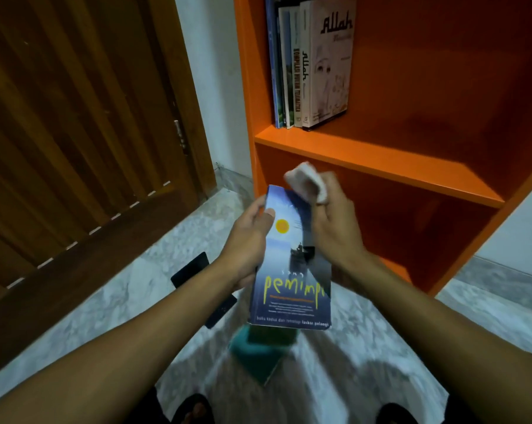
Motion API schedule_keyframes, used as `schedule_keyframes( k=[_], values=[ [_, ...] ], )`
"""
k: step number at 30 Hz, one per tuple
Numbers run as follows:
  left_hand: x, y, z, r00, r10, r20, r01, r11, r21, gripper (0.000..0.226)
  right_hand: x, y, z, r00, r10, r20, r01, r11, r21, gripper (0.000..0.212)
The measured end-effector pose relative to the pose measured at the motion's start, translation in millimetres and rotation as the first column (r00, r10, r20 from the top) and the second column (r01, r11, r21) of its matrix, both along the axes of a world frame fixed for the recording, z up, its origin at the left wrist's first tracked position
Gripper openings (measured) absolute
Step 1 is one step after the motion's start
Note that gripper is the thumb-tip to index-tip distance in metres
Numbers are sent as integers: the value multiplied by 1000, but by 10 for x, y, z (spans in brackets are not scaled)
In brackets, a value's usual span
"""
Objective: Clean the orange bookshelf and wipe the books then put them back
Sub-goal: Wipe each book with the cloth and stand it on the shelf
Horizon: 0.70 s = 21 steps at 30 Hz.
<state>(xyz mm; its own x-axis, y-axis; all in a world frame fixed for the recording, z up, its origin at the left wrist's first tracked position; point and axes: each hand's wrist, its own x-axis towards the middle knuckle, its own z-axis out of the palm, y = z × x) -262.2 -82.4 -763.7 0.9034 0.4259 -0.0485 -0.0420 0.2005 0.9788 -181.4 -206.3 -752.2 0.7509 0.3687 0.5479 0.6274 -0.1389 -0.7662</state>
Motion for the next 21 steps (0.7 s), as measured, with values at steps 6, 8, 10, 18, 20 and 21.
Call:
schedule_keyframes(
  k=[6, 8, 10, 18, 20, 21],
  values=[
    [111, 194, 7, 991, 135, -16, -129, 904, -408, 41, -336, 42, -398, 941, 334, 54, -315, 923, -219, 70],
    [121, 337, 18, 980, 193, -52, -197, 890, -410, 37, -432, 40, -494, 910, 412, 39, -386, 880, -276, 73],
    [116, 472, 24, 964, 258, -59, -262, 895, -361, 34, -514, 45, -592, 882, 470, -12, -444, 824, -351, 68],
    [46, 843, 106, 890, 455, -37, -443, 839, -317, 30, -728, 12, -492, 841, 539, -42, -529, 804, -273, 28],
    [25, 872, 126, 888, 460, -24, -449, 853, -266, 32, -711, -4, -501, 839, 537, -87, -538, 796, -277, 20],
    [18, 874, 136, 889, 457, -13, -447, 862, -239, 32, -688, -3, -519, 838, 534, -115, -543, 791, -281, 15]
  ],
)
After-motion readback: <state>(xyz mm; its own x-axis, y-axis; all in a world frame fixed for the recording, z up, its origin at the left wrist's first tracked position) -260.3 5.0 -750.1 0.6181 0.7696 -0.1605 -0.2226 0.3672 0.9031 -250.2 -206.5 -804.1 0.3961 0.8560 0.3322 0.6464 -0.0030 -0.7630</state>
